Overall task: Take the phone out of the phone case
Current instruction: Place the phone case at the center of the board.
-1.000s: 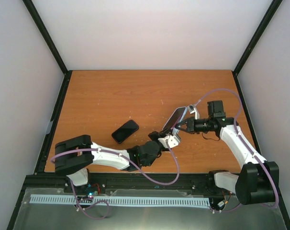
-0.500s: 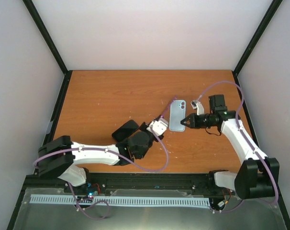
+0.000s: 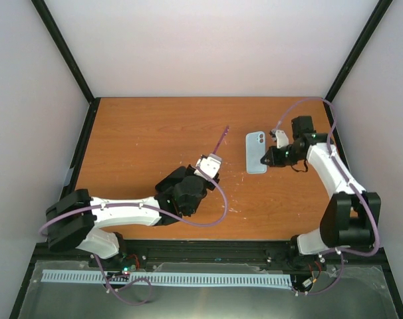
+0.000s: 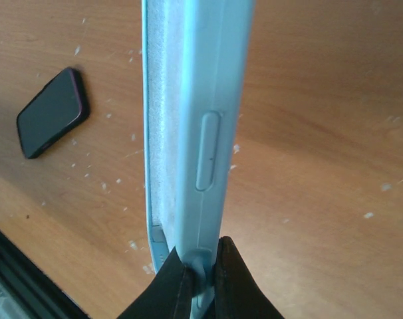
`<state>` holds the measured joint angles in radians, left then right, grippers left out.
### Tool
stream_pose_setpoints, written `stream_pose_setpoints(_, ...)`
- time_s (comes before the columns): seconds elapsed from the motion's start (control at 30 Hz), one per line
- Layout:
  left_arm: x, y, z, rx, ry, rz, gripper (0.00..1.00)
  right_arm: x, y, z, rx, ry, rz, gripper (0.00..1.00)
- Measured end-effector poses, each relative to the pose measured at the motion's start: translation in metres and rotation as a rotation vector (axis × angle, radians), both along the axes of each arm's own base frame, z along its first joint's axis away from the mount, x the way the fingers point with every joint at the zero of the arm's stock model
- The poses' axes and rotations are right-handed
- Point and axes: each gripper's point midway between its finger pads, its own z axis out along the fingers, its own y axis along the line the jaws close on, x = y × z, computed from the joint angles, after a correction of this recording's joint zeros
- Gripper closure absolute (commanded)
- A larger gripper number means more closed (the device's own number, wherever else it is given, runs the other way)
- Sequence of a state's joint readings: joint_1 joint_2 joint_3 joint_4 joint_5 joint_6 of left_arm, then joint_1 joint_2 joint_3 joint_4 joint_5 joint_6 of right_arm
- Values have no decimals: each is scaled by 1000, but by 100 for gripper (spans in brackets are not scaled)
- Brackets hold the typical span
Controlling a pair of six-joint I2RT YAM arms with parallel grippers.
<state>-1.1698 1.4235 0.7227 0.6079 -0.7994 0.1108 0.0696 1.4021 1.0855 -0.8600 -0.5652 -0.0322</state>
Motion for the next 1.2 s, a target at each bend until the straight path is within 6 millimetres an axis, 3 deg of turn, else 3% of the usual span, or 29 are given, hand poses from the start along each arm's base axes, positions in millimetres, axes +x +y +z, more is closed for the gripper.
stream_pose_setpoints(0.17, -2, 6, 2, -2, 9, 4, 100, 26, -27, 2, -14, 4, 62, 97)
stream_pose_setpoints(0.27, -3, 8, 2, -2, 14, 7, 100, 25, -46, -1, -7, 17, 87, 97)
stream_pose_setpoints(0.5, -4, 8, -7, 23, 37, 5, 100, 0, -90, -26, -113, 86, 143, 97)
stream_pose_setpoints(0.77, -6, 7, -10, 17, 46, 1, 100, -42, -140, -61, -168, 207, 101, 97)
stream_pose_setpoints(0.9, -10, 4, -11, 21, 47, -10, 100, -50, -171, -73, -148, 249, 24, 97)
stream_pose_setpoints(1.07, -12, 3, -14, 28, 49, -17, 100, -57, -195, -95, -93, 318, -29, 94)
stream_pose_setpoints(1.2, -14, 2, -15, 31, 51, -20, 100, -54, -206, -105, -80, 339, -38, 81)
